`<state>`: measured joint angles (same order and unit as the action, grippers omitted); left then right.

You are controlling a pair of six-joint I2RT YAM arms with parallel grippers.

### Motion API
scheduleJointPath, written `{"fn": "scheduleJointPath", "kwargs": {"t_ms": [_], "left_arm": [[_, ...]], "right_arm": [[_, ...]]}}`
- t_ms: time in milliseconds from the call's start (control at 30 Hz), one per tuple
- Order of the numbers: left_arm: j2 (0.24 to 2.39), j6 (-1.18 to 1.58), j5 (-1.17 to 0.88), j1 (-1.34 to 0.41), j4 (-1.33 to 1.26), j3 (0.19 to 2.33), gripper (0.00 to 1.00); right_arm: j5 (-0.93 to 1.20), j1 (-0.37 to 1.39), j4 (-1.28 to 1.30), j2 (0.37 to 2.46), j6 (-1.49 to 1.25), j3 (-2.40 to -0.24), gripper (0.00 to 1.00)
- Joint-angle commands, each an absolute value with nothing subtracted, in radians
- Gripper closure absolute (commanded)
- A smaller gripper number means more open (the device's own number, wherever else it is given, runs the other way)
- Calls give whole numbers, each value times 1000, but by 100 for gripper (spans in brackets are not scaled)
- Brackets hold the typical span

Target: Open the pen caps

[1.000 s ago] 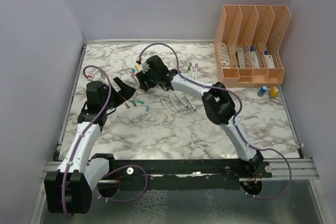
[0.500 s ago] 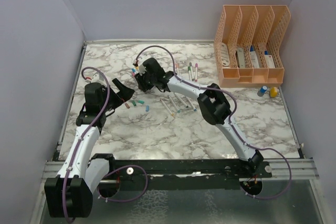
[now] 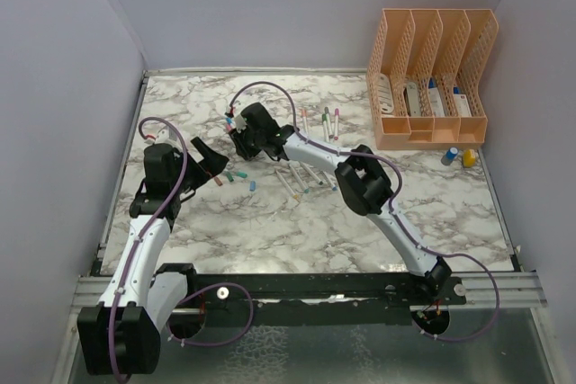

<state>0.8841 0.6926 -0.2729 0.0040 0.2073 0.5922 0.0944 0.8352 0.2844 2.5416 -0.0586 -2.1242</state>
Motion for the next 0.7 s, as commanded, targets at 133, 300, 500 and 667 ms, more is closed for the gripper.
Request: {"fn": "scheduleJointPath", "kwargs": {"t_ms": [133,300,500,667], "left_arm": [[861,670,-292,21,208,580,1],[861,666,-298,29,209,580,1],[858,665,-299,36,212,583,1],[862,680,-297,40,201,582,1]], "right_arm": [[56,853,278,2600,-69,-2176,69],[26,860,277,2605,-67,-2170,73],[15,864,273,2601,-69,-2146,89],[24,864,232,2556,-69,-2091,99]]}}
